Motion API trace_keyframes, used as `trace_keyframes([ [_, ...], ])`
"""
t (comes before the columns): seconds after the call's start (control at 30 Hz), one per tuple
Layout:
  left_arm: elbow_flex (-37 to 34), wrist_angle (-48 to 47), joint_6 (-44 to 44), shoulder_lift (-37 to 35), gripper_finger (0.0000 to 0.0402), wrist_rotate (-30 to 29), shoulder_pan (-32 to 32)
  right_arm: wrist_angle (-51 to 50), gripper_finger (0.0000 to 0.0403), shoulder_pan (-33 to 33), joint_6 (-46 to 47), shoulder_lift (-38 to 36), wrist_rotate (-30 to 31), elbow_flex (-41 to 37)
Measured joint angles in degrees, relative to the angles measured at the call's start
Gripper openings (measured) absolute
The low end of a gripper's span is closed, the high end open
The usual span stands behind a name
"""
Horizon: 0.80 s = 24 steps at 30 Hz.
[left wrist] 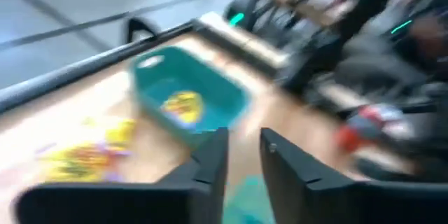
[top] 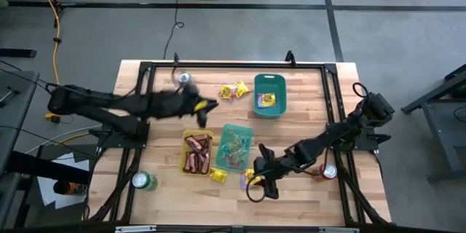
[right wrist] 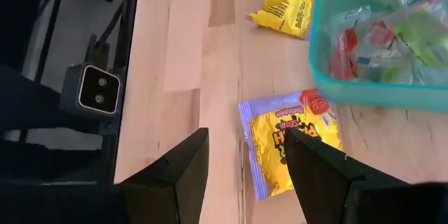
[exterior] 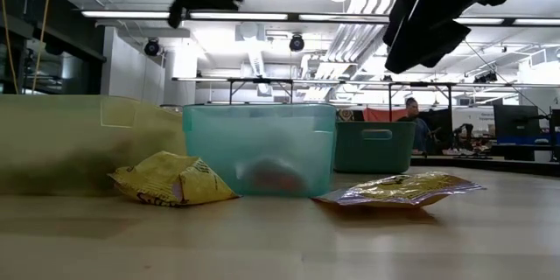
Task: Sort candy
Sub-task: Put the yellow candy into the blue bin
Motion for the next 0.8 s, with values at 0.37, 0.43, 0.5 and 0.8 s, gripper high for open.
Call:
trace_keyframes([
  [0.37,21.9,-28.6,3.9,27.8,0.0189,11.0,24.5,0.4,0.0181,0.0,8.9,0.0,-0.5,0.0],
  [0.43,22.1,-27.6,3.5,31.8,0.0192,11.9,25.4,0.4,0.0181,0.0,9.9,0.0,-0.5,0.0],
  [0.5,22.1,-25.4,1.0,35.0,0.0193,11.9,26.1,0.4,0.0181,0.0,11.0,0.0,-0.5,0.0],
  [0.8,22.2,-19.1,-7.0,44.4,0.0193,13.0,27.4,0.5,0.0181,0.0,15.4,0.0,-0.4,0.0],
])
